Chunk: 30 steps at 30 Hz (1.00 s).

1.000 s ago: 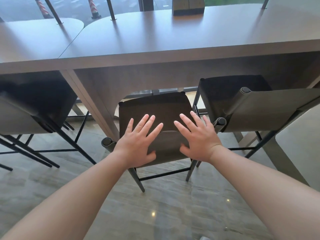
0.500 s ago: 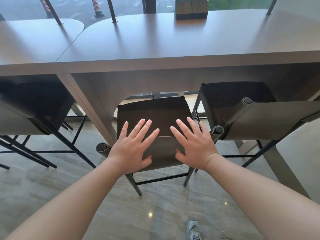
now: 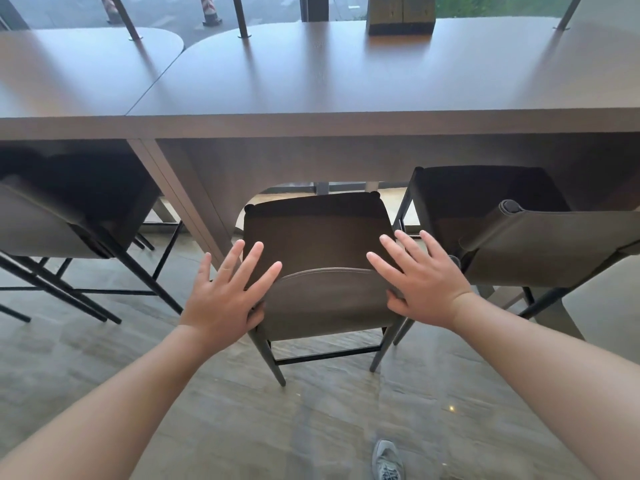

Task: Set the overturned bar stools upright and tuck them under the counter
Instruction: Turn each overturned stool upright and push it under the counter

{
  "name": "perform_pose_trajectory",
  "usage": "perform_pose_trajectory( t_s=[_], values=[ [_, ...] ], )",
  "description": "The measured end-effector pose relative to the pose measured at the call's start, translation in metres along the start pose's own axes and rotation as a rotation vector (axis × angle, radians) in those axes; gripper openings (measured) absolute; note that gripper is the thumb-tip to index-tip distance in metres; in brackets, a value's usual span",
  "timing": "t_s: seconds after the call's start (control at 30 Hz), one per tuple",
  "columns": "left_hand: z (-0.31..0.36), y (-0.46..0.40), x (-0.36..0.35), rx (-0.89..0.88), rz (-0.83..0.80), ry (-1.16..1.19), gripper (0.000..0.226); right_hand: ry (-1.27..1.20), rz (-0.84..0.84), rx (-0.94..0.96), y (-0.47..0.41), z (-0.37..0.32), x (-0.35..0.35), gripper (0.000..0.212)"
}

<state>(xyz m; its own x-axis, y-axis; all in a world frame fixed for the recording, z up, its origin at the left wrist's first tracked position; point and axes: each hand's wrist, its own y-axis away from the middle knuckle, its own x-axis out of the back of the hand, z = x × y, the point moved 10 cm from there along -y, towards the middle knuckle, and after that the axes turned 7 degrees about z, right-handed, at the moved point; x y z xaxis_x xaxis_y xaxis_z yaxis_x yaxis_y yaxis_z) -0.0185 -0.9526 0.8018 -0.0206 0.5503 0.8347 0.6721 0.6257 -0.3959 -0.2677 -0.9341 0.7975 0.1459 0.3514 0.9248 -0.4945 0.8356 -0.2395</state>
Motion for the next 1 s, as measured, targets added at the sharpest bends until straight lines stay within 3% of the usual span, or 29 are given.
perform_pose_trajectory(
  t_s=[0.33, 0.6, 0.83, 1.0],
  values=[
    [0.001, 0.009, 0.001, 0.070, 0.064, 0.021, 0.064, 0.000, 0.022, -0.012, 0.014, 0.011, -0.006, 0.065],
    [0.006, 0.009, -0.005, -0.038, 0.144, -0.076, 0.066, -0.042, 0.019, -0.061, 0.016, 0.017, -0.013, 0.061],
    [0.023, -0.012, 0.004, -0.050, 0.216, 0.051, 0.053, -0.081, 0.049, -0.120, 0.031, 0.035, -0.012, 0.063],
    [0.021, -0.035, -0.001, -0.071, 0.217, 0.078, 0.060, -0.092, 0.026, -0.179, 0.035, 0.045, -0.012, 0.062]
  ],
)
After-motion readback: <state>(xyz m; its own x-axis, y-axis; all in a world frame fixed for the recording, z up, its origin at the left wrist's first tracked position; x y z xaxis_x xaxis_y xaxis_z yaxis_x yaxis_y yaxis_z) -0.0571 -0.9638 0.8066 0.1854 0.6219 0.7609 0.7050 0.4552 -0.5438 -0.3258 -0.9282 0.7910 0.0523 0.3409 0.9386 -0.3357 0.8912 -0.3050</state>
